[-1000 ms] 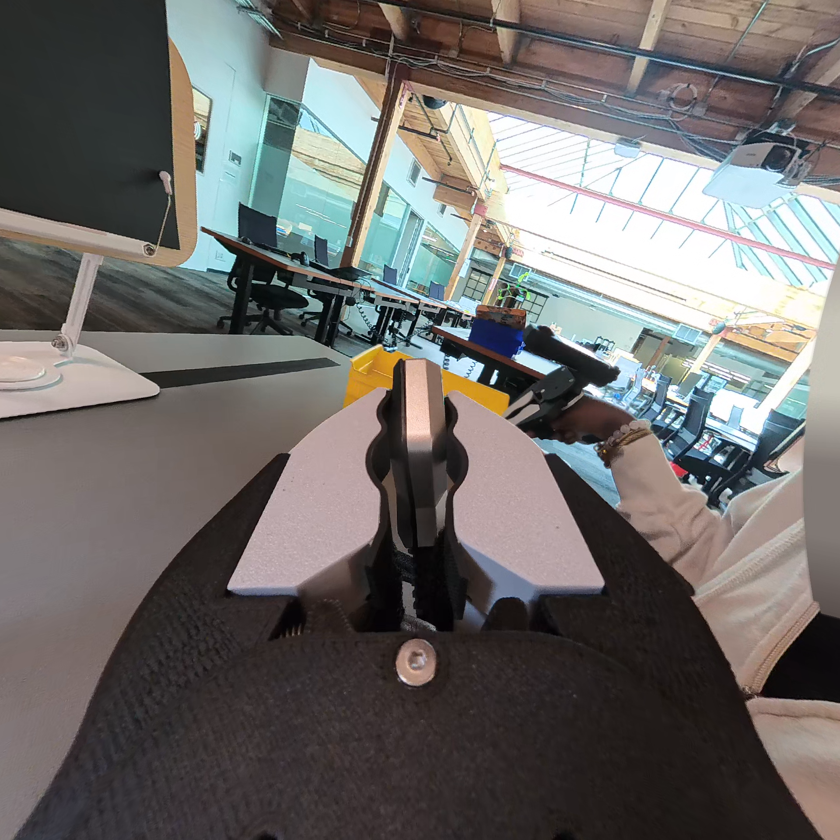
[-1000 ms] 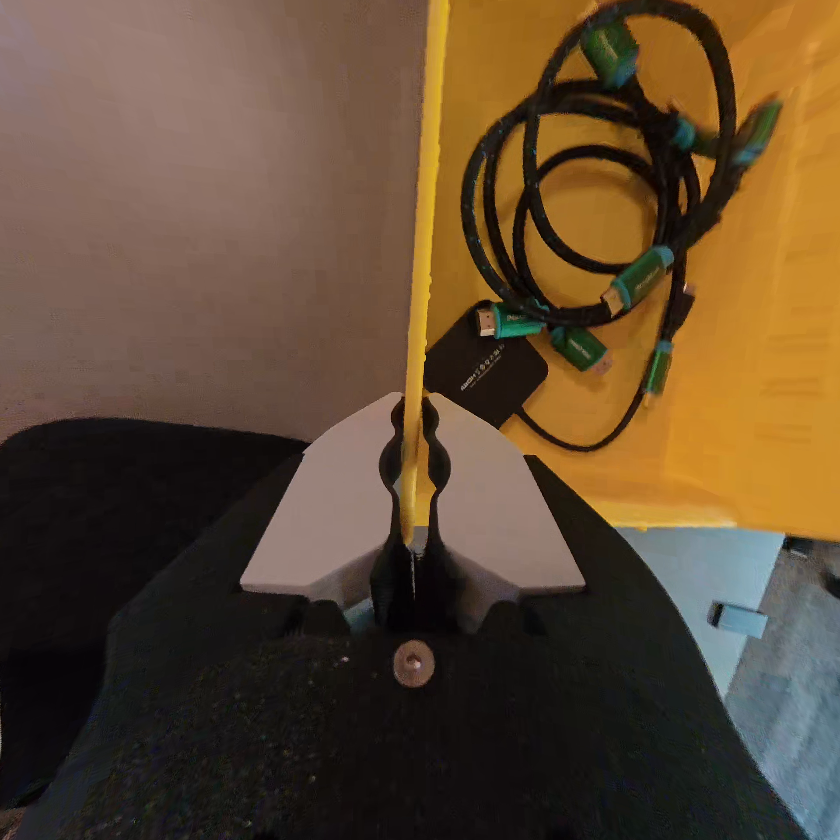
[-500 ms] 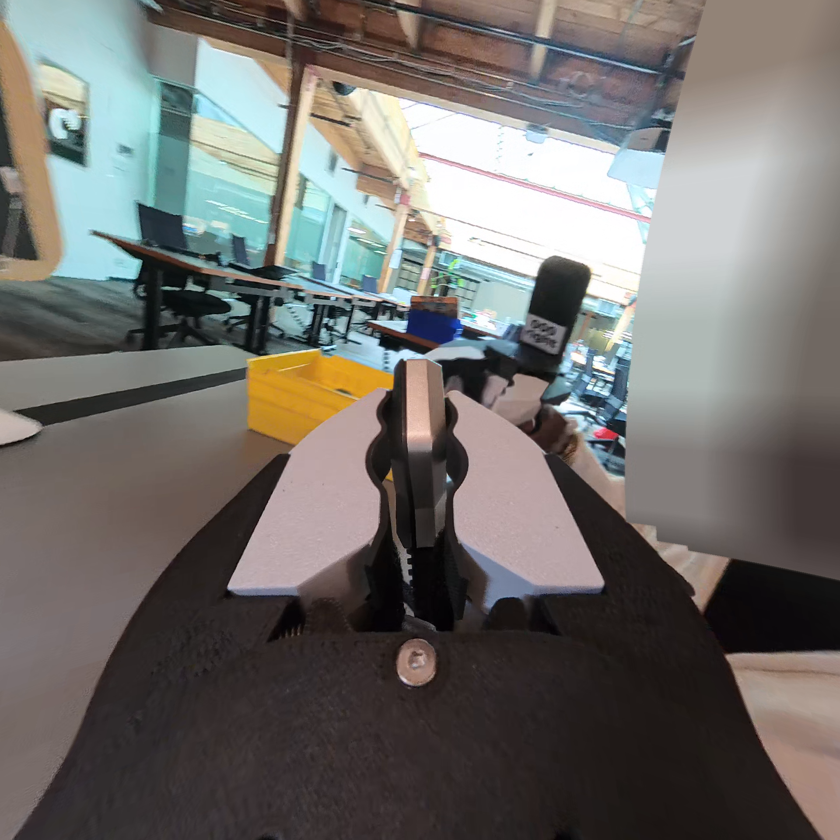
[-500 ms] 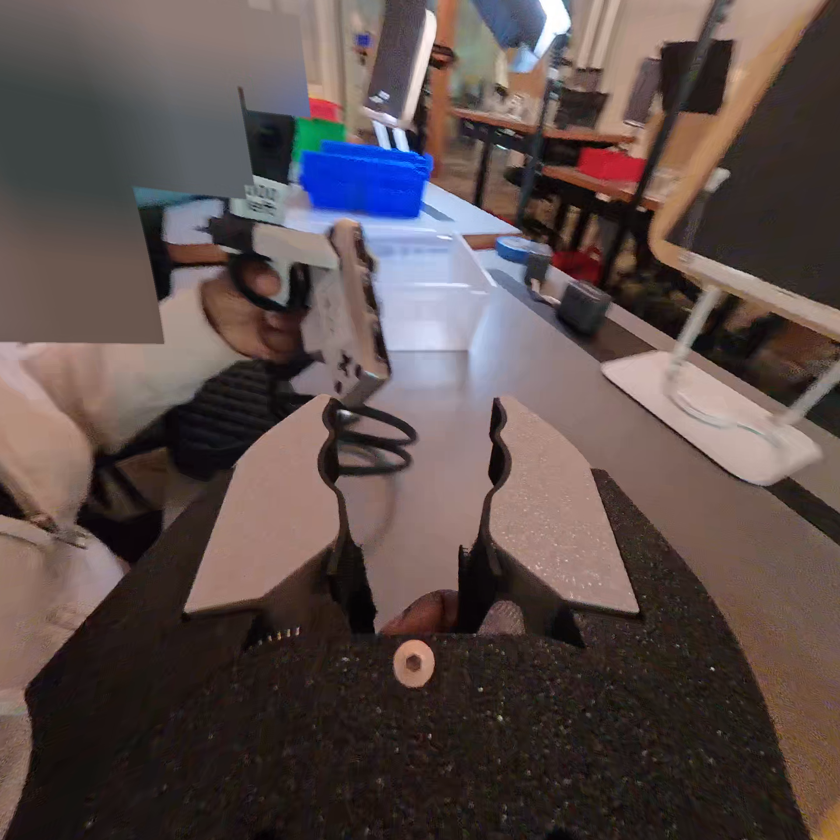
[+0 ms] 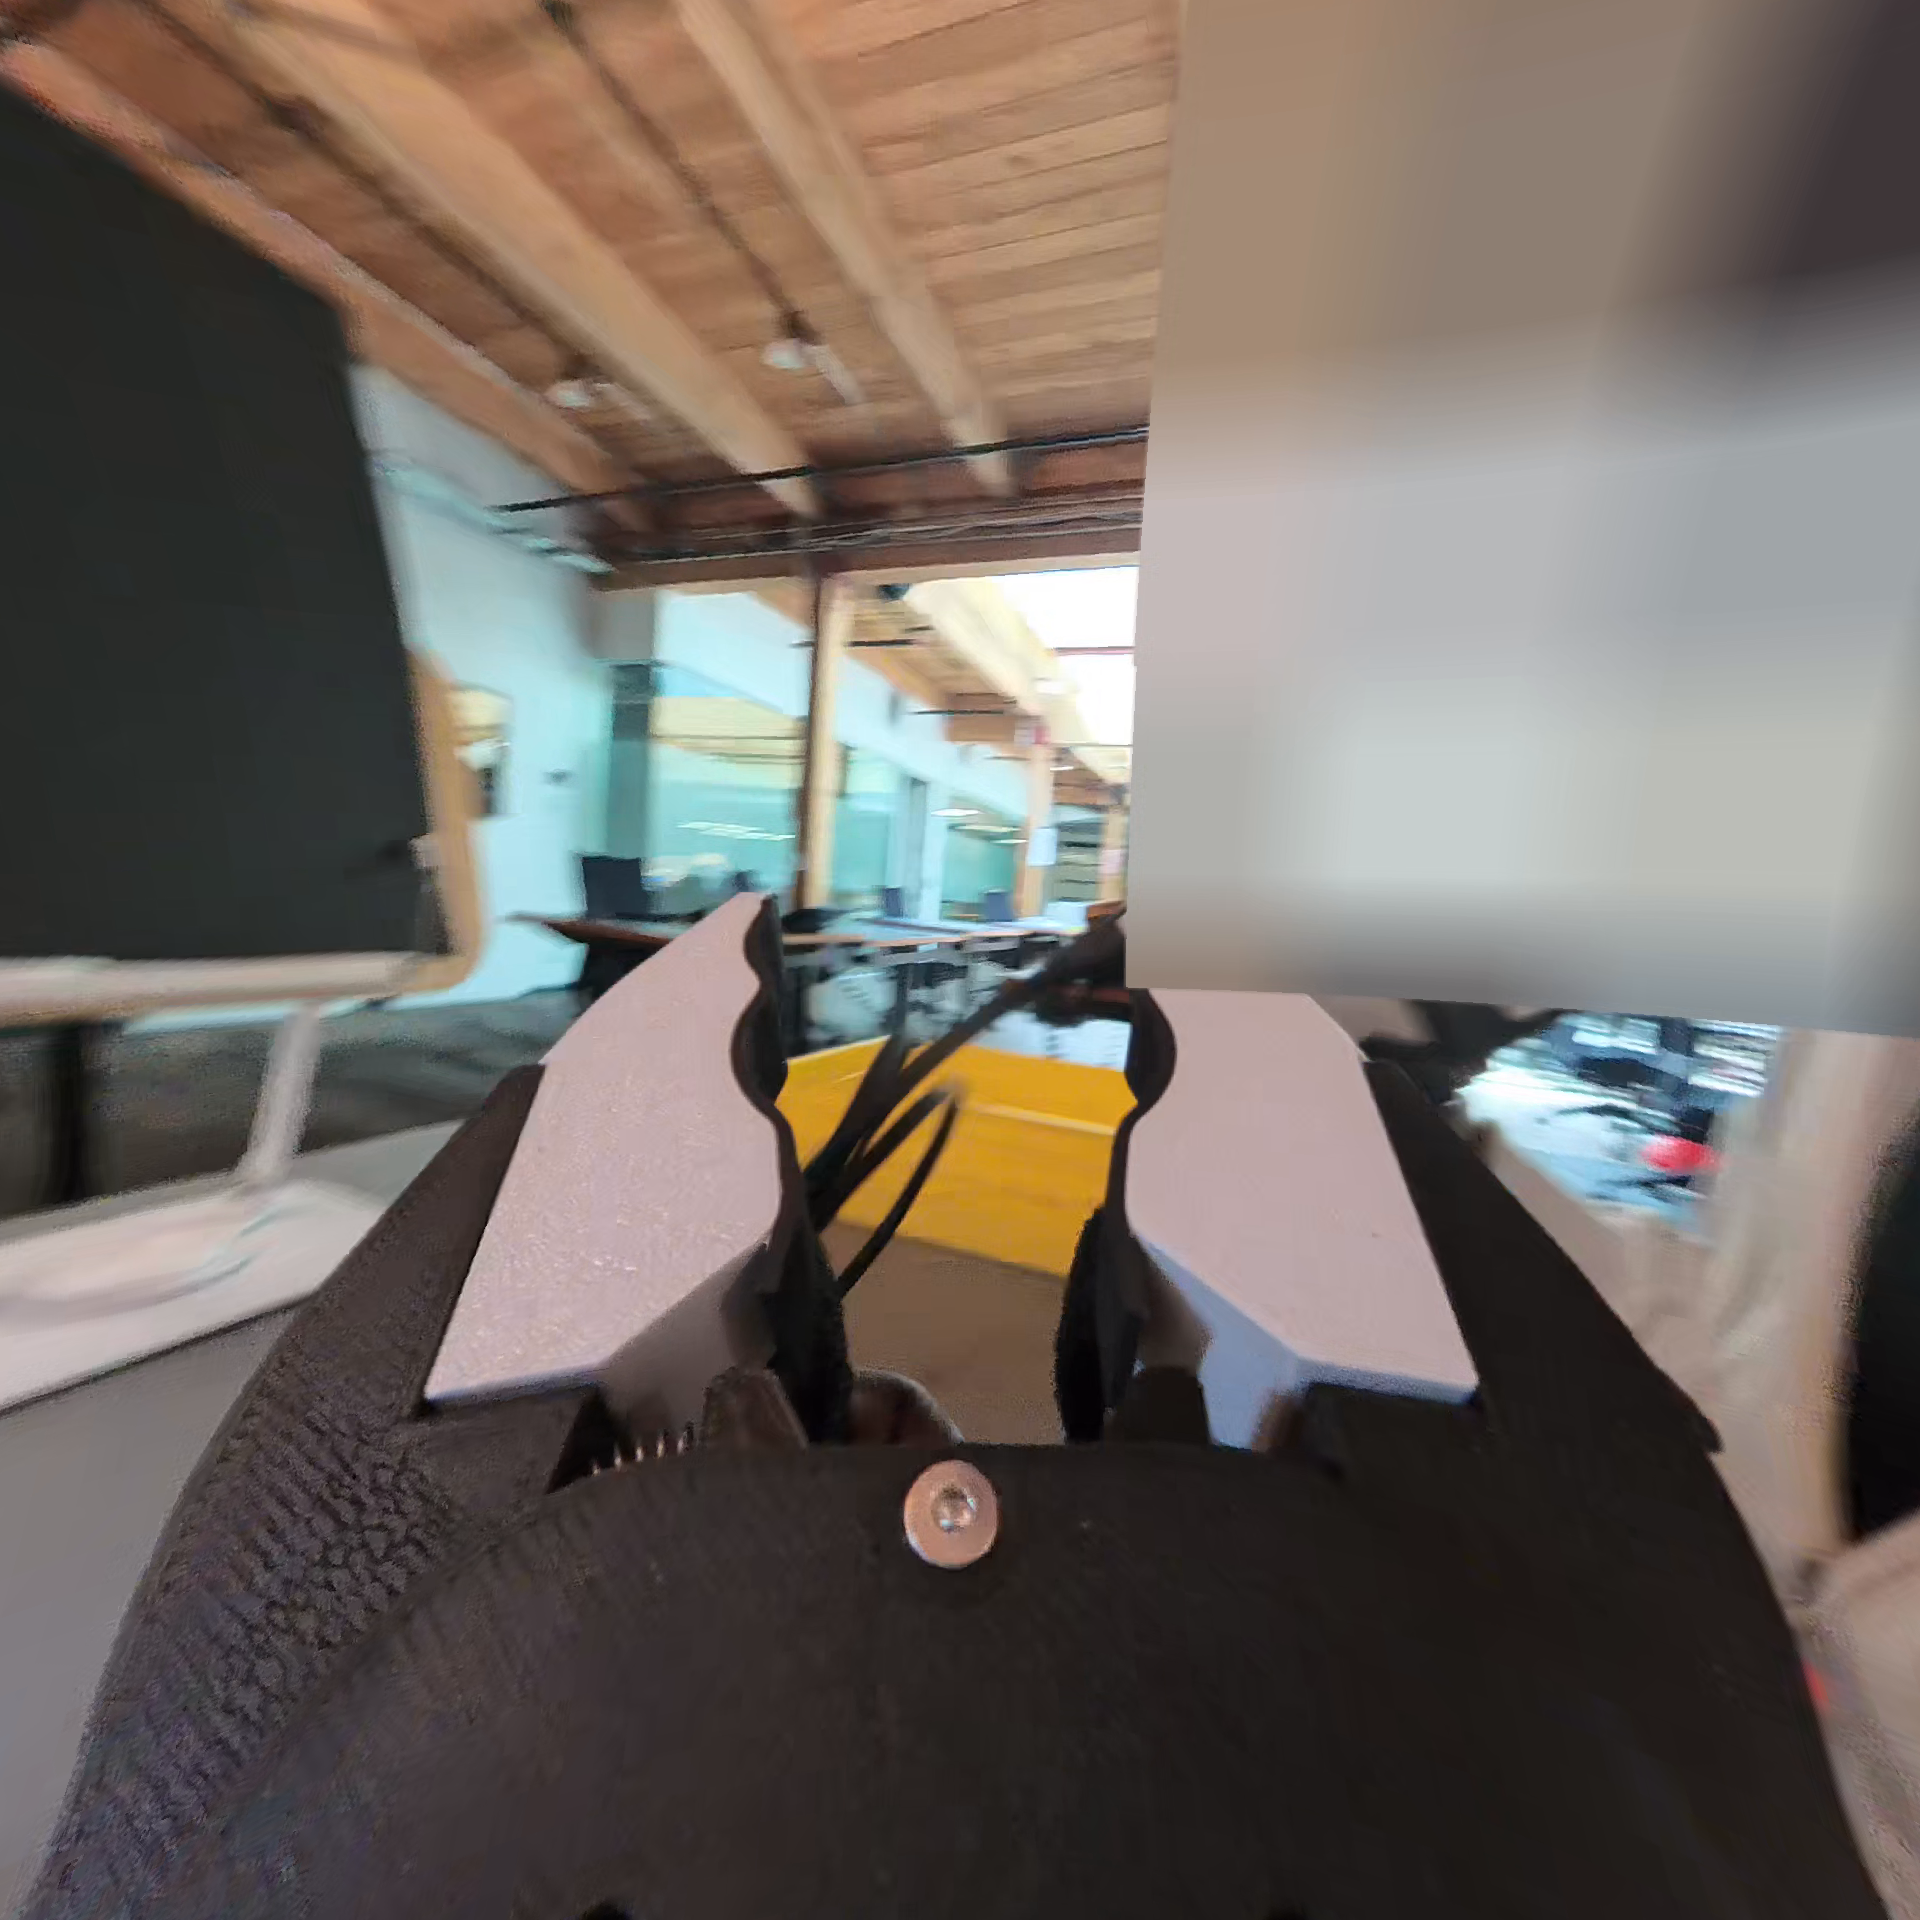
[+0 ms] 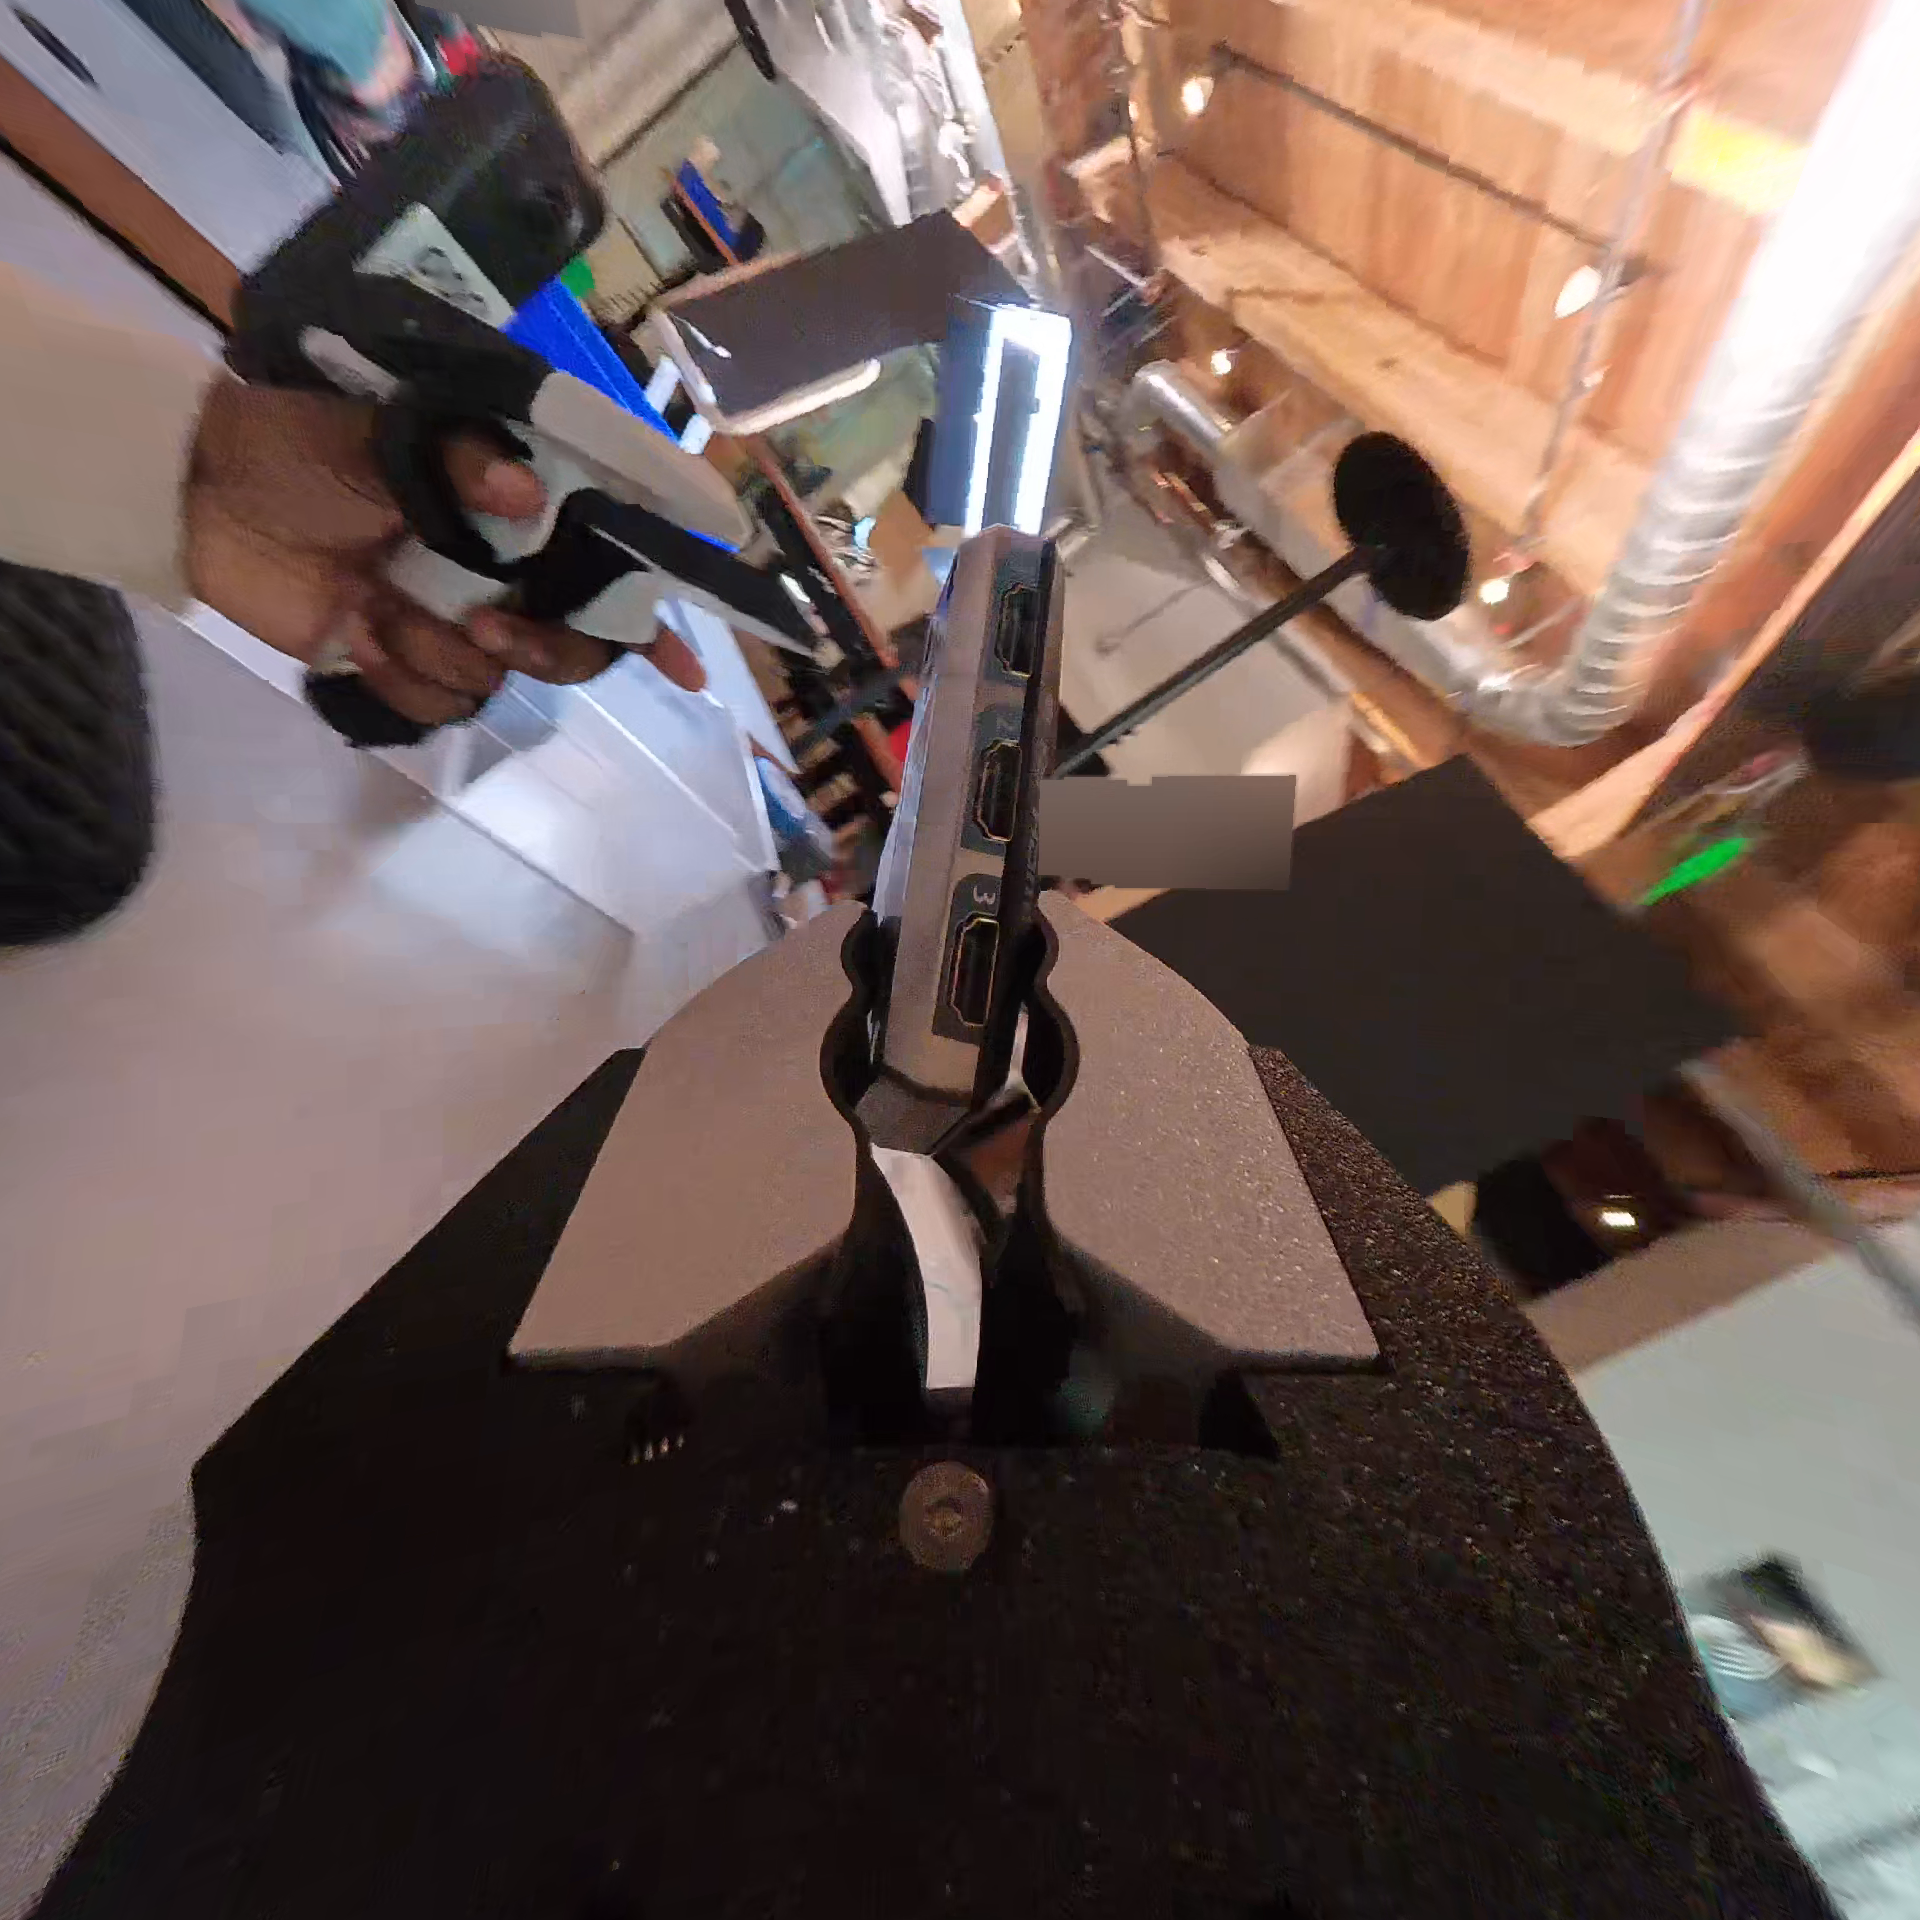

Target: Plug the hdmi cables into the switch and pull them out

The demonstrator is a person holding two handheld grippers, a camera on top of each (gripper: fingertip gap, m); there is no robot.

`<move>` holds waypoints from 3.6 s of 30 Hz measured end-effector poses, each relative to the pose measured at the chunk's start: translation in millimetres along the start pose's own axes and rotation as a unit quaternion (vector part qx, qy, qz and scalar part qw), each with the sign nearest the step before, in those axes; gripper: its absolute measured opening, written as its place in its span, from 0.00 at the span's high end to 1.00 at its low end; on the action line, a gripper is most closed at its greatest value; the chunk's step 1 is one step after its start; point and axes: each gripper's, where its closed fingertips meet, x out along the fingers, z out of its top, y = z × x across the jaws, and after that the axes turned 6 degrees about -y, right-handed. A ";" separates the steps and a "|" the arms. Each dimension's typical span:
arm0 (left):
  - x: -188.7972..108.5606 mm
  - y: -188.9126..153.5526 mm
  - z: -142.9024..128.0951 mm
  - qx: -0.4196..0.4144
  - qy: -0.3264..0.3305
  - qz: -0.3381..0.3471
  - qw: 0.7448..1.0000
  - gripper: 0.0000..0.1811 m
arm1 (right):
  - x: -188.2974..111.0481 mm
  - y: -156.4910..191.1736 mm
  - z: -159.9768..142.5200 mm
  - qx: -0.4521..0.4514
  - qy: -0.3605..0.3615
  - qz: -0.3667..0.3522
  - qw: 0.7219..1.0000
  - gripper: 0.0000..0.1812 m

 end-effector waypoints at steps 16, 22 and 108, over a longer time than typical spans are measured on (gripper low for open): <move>-38.8 68.7 -76.1 0.018 0.132 0.200 0.971 0.69 | -133.7 -137.3 -97.8 -0.153 0.169 -0.252 0.940 0.88; -40.3 70.0 -76.5 0.029 0.136 0.205 0.969 0.70 | -167.8 -140.1 -144.5 0.006 0.159 -0.327 0.932 0.88; 41.8 4.0 -214.6 0.061 0.330 0.222 0.916 0.49 | -145.5 22.9 -241.2 0.408 0.425 -0.241 0.771 0.73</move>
